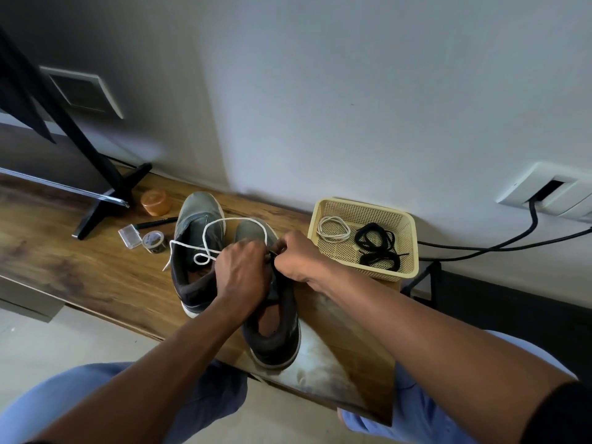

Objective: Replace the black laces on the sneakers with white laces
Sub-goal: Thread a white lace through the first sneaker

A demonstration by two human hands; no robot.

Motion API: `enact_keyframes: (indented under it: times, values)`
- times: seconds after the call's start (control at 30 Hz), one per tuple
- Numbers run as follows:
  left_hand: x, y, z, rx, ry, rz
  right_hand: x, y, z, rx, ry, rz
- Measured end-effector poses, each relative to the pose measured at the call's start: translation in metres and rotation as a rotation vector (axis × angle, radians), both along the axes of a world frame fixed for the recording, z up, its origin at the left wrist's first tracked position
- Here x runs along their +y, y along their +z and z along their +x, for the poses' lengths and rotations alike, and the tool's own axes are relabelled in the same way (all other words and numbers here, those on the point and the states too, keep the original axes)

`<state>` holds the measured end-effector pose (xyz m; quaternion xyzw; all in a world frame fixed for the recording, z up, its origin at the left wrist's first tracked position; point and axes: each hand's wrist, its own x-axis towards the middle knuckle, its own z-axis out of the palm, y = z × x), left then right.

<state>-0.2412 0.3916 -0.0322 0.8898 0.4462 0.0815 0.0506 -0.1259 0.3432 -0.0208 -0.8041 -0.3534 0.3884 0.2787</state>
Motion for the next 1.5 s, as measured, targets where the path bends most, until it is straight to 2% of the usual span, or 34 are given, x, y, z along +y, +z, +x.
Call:
enact_keyframes:
  times: [0.17,0.5,1.5]
  values:
    - [-0.002,-0.001,-0.002,0.076,-0.014,0.038,-0.005,-0.006,-0.008,-0.033,-0.034,0.011]
    - [0.003,0.007,-0.002,-0.068,0.008,0.001,-0.002,-0.001,-0.006,-0.074,-0.037,0.046]
    - [0.008,0.009,0.001,-0.065,0.003,-0.103,-0.005,-0.010,-0.003,-0.085,-0.023,0.078]
